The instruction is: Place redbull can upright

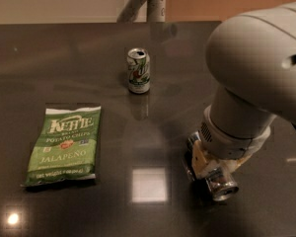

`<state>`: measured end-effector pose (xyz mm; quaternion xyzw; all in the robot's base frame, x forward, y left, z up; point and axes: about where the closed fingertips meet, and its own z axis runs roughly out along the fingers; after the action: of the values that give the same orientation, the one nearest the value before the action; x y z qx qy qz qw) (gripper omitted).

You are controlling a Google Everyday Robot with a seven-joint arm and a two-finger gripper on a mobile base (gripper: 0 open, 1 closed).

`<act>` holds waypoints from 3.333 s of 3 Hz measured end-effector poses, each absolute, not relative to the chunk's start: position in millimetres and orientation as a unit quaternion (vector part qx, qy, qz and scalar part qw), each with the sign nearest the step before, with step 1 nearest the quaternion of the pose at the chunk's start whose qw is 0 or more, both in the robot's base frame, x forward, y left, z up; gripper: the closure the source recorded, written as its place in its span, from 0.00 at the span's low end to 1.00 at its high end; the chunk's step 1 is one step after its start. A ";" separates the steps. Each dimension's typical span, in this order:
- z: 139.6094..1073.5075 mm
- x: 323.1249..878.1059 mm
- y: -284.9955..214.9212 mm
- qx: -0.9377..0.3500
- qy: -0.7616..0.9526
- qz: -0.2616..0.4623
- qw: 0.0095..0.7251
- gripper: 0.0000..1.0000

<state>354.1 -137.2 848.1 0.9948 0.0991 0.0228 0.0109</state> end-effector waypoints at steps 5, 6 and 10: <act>948.5 430.7 -75.6 0.908 -0.332 -0.141 -0.213 1.00; 955.6 424.7 -83.8 0.849 -0.442 -0.167 -0.238 1.00; 947.0 419.1 -94.5 0.588 -0.645 -0.398 -0.282 1.00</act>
Offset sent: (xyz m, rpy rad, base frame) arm 0.0683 0.0607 0.0808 0.1289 0.2905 -1.0305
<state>419.1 -94.5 947.0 0.5880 -0.6450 -0.3982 -0.2824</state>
